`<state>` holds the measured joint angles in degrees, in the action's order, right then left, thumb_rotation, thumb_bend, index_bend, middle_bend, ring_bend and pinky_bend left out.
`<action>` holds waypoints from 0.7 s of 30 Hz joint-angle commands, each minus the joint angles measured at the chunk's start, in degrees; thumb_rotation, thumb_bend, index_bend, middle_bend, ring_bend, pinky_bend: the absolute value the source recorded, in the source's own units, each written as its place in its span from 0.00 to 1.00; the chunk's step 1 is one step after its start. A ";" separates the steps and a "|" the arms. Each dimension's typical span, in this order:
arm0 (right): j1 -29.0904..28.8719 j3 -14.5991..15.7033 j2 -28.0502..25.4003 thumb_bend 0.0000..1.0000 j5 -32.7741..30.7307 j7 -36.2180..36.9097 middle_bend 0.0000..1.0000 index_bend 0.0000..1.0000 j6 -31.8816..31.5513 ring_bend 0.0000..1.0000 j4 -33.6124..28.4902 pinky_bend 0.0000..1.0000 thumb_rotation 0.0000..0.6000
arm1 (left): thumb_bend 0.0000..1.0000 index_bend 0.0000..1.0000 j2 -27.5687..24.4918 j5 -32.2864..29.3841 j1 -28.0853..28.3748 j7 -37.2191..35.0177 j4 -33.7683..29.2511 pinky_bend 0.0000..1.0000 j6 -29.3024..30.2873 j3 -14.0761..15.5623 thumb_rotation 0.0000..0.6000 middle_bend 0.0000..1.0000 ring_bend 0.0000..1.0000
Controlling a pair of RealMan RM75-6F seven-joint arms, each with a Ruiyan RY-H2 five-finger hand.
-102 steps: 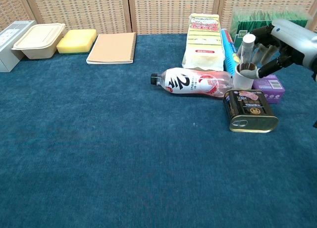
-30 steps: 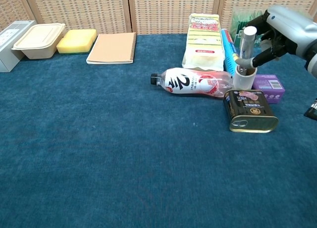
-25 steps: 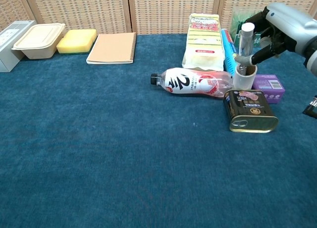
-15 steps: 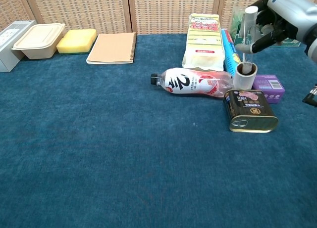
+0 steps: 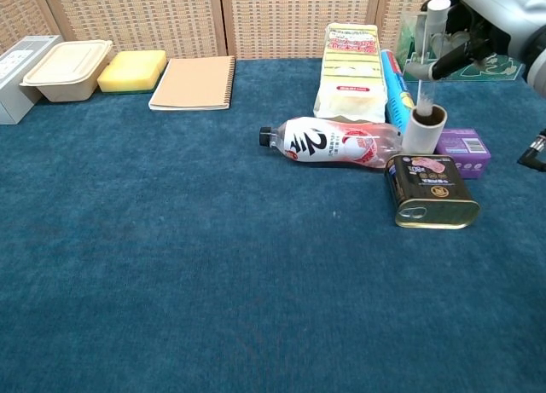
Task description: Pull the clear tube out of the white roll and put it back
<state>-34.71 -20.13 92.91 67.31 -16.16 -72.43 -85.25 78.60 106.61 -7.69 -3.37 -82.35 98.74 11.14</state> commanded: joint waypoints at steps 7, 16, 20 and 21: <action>-0.63 -0.16 0.22 0.36 -0.21 -0.45 0.77 0.66 -0.06 0.83 -0.34 0.77 1.00 | 0.18 0.24 -0.03 -0.05 -0.05 -0.12 0.09 0.22 0.16 -0.05 1.00 0.15 0.12; -1.94 -0.83 0.20 0.36 -0.10 -2.13 0.77 0.66 -0.19 0.83 -1.01 0.77 1.00 | 0.18 0.24 -0.04 0.05 -0.11 -0.25 0.23 0.22 0.26 0.04 1.00 0.15 0.12; -2.54 -1.34 0.00 0.36 -0.10 -3.01 0.77 0.66 -0.45 0.83 -1.80 0.77 1.00 | 0.18 0.23 -0.08 0.00 -0.15 -0.47 0.28 0.22 0.45 -0.04 1.00 0.15 0.12; -2.71 -1.46 -0.02 0.36 -0.15 -3.31 0.77 0.66 -0.53 0.83 -1.93 0.77 1.00 | 0.18 0.23 -0.08 0.03 -0.14 -0.52 0.30 0.22 0.48 -0.05 1.00 0.15 0.12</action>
<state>-37.31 -21.49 92.94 67.19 -19.33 -72.88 -87.06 78.52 106.64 -7.83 -3.89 -82.05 99.22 11.10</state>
